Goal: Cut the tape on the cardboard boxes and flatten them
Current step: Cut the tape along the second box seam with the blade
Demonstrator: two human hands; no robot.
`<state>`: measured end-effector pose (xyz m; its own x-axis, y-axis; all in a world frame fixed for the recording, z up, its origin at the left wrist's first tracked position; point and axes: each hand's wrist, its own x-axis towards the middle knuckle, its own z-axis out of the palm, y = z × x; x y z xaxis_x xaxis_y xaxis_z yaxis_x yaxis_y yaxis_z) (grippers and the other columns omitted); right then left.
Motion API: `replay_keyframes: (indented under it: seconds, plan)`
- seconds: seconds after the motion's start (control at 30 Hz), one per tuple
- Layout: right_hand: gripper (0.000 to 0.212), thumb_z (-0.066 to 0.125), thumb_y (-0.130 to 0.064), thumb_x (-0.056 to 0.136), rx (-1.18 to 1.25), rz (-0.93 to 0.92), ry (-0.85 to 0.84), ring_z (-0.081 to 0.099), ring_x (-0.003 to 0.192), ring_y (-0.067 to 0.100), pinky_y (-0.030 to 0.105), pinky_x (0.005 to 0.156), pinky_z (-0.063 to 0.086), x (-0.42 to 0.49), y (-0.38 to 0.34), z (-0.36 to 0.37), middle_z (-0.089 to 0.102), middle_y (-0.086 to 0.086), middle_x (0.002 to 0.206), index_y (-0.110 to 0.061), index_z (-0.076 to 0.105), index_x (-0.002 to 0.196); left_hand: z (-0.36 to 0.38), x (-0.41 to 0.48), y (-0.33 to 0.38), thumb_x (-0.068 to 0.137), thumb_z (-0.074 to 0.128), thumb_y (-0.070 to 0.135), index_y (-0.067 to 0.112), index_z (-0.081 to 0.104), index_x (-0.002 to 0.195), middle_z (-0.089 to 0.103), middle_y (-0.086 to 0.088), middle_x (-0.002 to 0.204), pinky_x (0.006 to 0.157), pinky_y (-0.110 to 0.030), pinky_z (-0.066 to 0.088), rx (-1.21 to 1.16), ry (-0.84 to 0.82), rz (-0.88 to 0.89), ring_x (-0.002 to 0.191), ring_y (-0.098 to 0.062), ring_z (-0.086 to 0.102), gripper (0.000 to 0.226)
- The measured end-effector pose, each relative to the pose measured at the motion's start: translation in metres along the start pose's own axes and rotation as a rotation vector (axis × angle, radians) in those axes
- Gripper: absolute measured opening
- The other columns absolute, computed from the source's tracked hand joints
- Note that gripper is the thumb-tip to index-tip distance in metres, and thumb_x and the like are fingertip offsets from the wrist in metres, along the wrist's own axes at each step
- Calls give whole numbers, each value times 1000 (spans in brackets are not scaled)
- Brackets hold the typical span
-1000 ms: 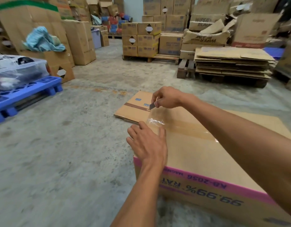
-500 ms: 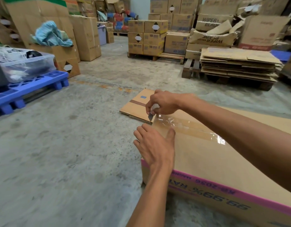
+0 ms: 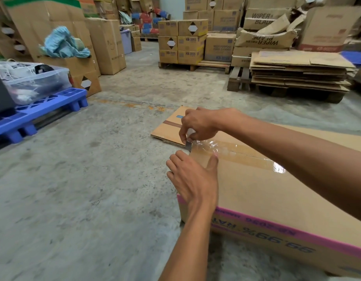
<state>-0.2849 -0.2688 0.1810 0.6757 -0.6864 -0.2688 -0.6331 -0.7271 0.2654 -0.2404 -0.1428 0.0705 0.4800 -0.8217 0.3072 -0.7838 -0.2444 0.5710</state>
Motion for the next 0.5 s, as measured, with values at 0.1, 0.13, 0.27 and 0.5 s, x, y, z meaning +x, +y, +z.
replay_keyframes:
  seconds: [0.1, 0.13, 0.27, 0.5]
  plan:
    - [19, 54, -30, 97, -31, -13, 15, 40, 118, 16, 40, 96, 35, -2, -3, -1, 49, -13, 101, -42, 65, 107, 0, -1, -1, 75, 51, 80, 12, 50, 111, 54, -3, 111, 87, -34, 38, -4, -2, -3, 102, -18, 45, 77]
    - [20, 54, -31, 97, -43, -19, 21, 40, 117, 17, 40, 96, 36, -2, -4, -1, 51, -12, 102, -42, 65, 108, -1, -1, -1, 75, 51, 81, 12, 50, 111, 54, -2, 111, 87, -33, 38, -5, -2, -3, 102, -18, 45, 77]
    - [21, 55, -31, 97, -102, -51, 57, 41, 114, 18, 39, 94, 41, -2, -7, 1, 58, -10, 108, -43, 67, 110, -2, -2, -2, 76, 50, 81, 13, 50, 114, 52, -1, 113, 87, -32, 37, -13, -15, 4, 102, -16, 43, 78]
    - [22, 58, -24, 96, -108, -141, 161, 38, 103, 17, 31, 91, 42, -2, -4, 9, 47, -5, 100, -37, 72, 107, -3, -2, -5, 81, 46, 78, 13, 48, 116, 51, -1, 116, 89, -33, 37, -27, -39, 32, 107, -17, 43, 75]
